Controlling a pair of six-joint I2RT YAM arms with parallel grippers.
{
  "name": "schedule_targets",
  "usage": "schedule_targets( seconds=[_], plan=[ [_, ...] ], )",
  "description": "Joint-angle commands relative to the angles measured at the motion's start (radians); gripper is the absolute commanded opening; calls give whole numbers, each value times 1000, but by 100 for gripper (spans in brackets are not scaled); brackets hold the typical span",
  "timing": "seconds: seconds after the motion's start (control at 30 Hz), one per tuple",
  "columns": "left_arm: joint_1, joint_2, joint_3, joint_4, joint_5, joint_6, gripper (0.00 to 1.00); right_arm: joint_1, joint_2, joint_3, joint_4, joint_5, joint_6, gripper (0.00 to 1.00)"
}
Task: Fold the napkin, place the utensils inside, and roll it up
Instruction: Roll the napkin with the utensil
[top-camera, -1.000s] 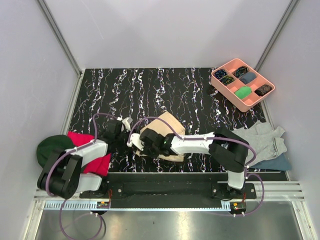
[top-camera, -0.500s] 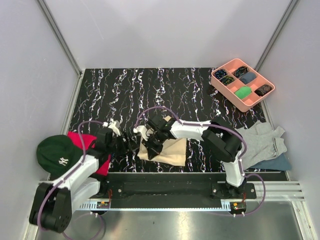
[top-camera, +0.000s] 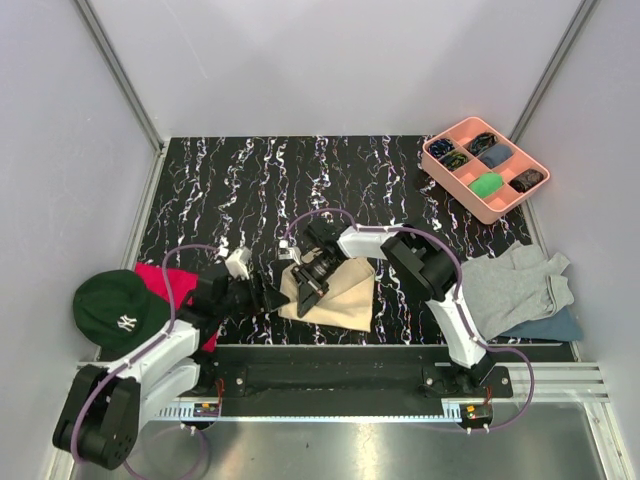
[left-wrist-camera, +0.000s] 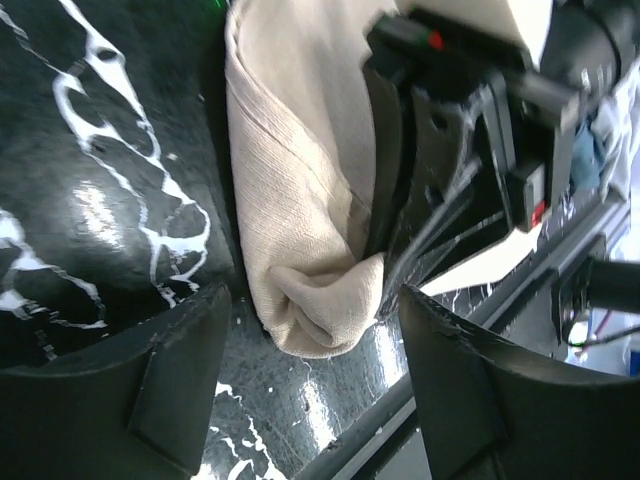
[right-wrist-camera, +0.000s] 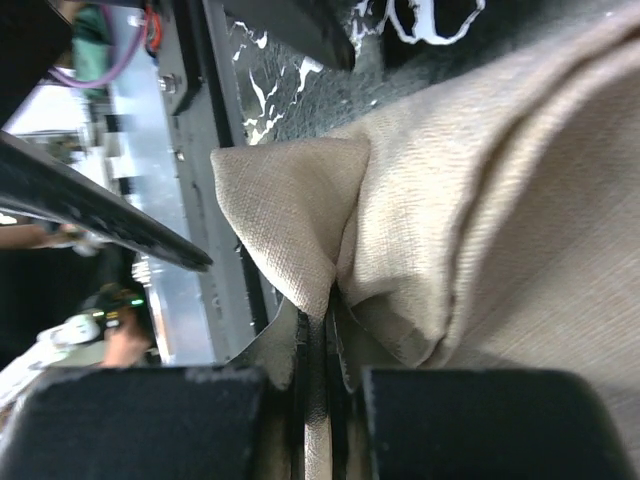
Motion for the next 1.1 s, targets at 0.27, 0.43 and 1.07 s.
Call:
schedule_targets(
  seconds=[0.27, 0.43, 1.07],
  plan=[
    [-62, 141, 21, 145, 4, 50, 45, -52, 119, 107, -144, -58, -58, 0],
    [-74, 161, 38, 124, -56, 43, 39, -53, 123, 110, -152, -63, -63, 0],
    [-105, 172, 59, 121, -162, 43, 55, -53, 132, 119, -175, -77, -77, 0]
  ],
)
